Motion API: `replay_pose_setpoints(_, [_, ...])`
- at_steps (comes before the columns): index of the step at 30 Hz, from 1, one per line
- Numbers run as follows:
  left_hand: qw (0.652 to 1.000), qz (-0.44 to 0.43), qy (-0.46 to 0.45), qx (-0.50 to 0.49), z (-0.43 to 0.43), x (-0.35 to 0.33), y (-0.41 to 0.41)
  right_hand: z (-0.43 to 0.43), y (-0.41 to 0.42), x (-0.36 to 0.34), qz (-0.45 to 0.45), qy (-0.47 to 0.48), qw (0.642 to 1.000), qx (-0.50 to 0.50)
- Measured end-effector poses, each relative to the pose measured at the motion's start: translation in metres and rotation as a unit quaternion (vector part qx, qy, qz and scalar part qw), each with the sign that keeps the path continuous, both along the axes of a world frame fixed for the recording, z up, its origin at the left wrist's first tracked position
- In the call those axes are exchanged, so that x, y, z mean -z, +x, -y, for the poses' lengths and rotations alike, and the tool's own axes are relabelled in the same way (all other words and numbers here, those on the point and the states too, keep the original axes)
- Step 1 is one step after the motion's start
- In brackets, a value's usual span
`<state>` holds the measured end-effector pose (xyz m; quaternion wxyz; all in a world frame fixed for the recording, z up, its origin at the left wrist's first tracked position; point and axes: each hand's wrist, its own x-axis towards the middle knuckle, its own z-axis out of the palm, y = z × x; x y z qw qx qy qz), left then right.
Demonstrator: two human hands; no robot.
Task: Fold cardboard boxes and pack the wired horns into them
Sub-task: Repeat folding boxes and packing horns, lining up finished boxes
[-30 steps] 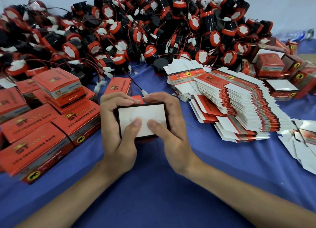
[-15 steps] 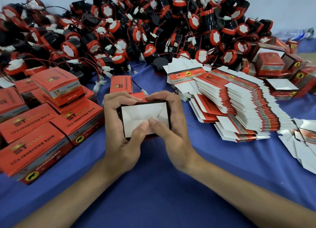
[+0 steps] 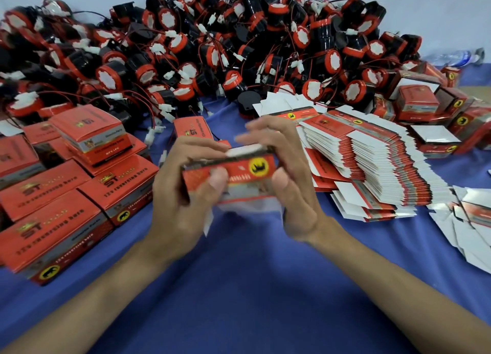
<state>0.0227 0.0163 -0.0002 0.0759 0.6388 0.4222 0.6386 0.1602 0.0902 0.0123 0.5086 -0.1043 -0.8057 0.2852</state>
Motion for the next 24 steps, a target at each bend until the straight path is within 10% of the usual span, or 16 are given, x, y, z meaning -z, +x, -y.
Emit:
replay_pose_setpoints(3, [0.944, 0.279, -0.164, 0.069, 0.0, -0.009, 0.005, -0.007, 0.006, -0.003, 0.088, 0.019, 0.993, -0.078])
replay_pose_setpoints(7, [0.849, 0.397, -0.291, 0.191, -0.003, -0.005, 0.006, -0.01, 0.01, 0.004, 0.198, 0.089, 0.974, -0.06])
replay_pose_setpoints(12, [0.915, 0.242, -0.321, 0.037, -0.007, -0.002, -0.016, -0.015, 0.009, -0.003, 0.186, -0.064, 0.978, -0.068])
replay_pose_setpoints(17, [0.876, -0.038, -0.462, 0.134, -0.004, -0.018, -0.031, -0.025, 0.02, -0.009, 0.26, -0.233, 0.928, -0.129])
replay_pose_setpoints(24, [0.882, 0.138, -0.45, 0.019, -0.01, -0.011, -0.026, 0.006, 0.032, 0.002, 0.185, -0.18, 0.946, -0.194])
